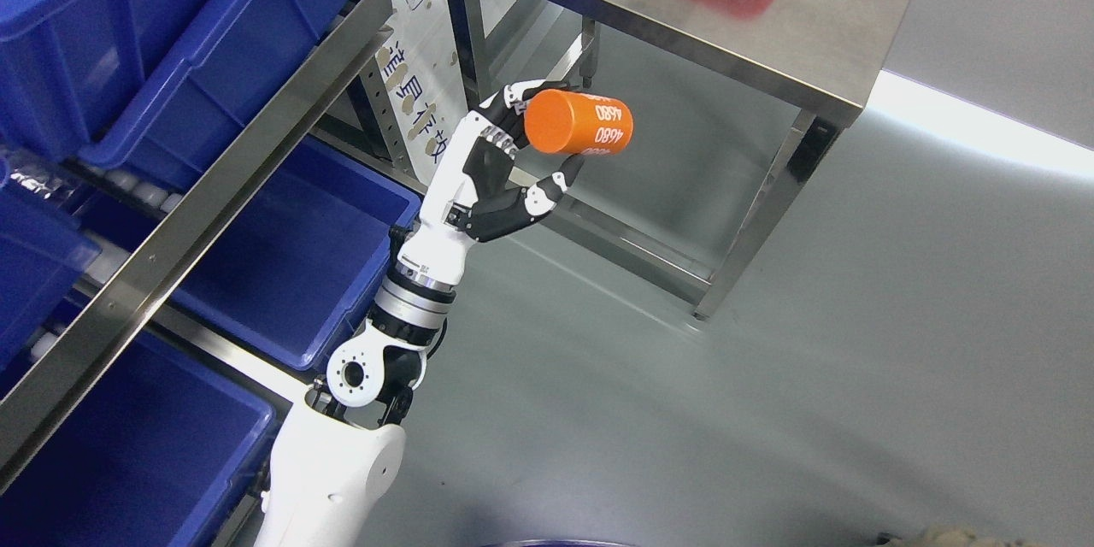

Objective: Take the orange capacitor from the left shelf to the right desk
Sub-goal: 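Move the left hand over the red tray and lower the capacitor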

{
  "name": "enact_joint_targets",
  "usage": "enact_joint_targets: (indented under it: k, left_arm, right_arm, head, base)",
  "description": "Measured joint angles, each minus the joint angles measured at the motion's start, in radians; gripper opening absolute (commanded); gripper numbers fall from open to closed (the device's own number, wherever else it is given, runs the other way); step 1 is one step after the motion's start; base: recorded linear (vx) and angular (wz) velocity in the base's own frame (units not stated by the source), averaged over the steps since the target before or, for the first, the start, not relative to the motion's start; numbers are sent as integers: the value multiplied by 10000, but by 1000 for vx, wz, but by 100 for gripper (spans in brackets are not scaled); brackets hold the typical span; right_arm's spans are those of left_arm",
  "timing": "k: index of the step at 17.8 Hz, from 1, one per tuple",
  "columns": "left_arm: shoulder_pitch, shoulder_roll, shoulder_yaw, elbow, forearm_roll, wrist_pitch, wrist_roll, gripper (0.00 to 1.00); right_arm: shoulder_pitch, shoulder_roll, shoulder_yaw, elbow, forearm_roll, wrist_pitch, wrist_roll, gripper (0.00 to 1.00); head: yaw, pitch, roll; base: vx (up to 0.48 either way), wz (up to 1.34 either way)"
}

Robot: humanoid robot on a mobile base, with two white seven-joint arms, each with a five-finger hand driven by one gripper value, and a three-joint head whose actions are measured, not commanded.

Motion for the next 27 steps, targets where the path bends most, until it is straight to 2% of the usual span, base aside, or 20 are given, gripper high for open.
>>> enact_joint_targets:
  k: [7, 11, 19, 27]
  left_arm:
    - [-1644, 0, -619, 479, 15, 1616, -40, 6]
    - [-2744, 0, -1184, 963, 19, 2210, -103, 6]
    - [-4810, 0, -2076, 2280, 121, 2767, -381, 6]
    - [-6681, -1, -2764, 4315, 145, 2926, -398, 7]
  right_arm:
    - [-1, 0, 0, 0, 0, 7, 0, 100]
    - [-3, 1, 0, 0, 0, 15, 0, 100]
    - [-6, -1, 0, 0, 0, 52, 0, 100]
    - [-6, 0, 0, 0, 0, 7, 0, 100]
  head:
    - [0, 0, 0]
    - [0, 0, 0]
    - [0, 0, 0]
    - [0, 0, 0]
  base:
    - [253, -70]
    - [250, -71]
    - [230, -46]
    - [168, -27]
